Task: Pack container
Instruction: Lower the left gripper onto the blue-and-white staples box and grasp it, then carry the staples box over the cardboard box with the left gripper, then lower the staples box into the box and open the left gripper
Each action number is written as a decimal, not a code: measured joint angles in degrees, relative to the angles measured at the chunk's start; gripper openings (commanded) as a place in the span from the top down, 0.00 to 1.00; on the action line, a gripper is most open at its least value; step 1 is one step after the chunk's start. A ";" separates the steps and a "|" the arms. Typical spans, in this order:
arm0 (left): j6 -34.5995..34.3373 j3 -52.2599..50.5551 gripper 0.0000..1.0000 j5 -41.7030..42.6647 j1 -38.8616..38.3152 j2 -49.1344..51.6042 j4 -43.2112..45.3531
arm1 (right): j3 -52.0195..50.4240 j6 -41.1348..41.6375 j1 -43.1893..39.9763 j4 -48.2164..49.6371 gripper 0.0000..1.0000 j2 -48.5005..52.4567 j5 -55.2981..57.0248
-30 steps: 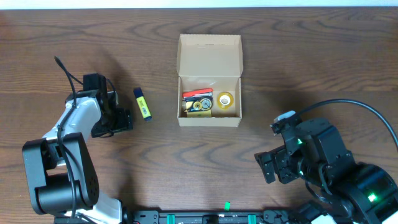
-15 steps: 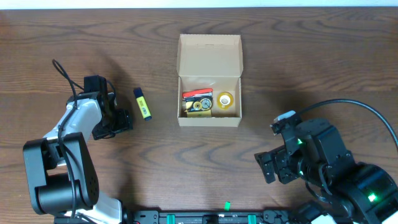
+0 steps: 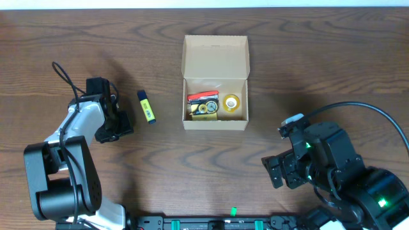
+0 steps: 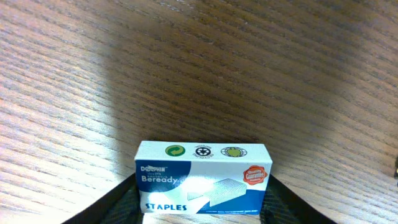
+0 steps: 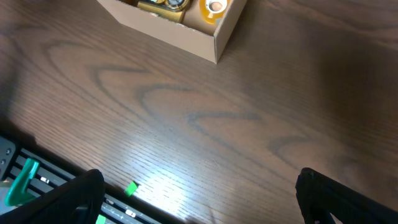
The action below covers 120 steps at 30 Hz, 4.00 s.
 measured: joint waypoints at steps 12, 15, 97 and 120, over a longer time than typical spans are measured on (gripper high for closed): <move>-3.76 0.20 0.66 -0.11 0.00 0.00 -0.46 | 0.00 0.00 0.00 0.00 0.01 0.00 0.02; -4.22 2.34 0.73 -0.02 0.00 0.11 -3.56 | 0.00 0.00 0.00 0.00 0.01 0.00 0.00; -17.53 32.61 0.71 13.00 -48.11 7.91 -6.43 | 0.00 0.00 0.00 0.00 0.01 0.00 0.00; -17.92 32.61 0.45 12.92 -48.76 7.91 -6.21 | 0.00 0.00 0.00 0.00 0.01 0.00 0.00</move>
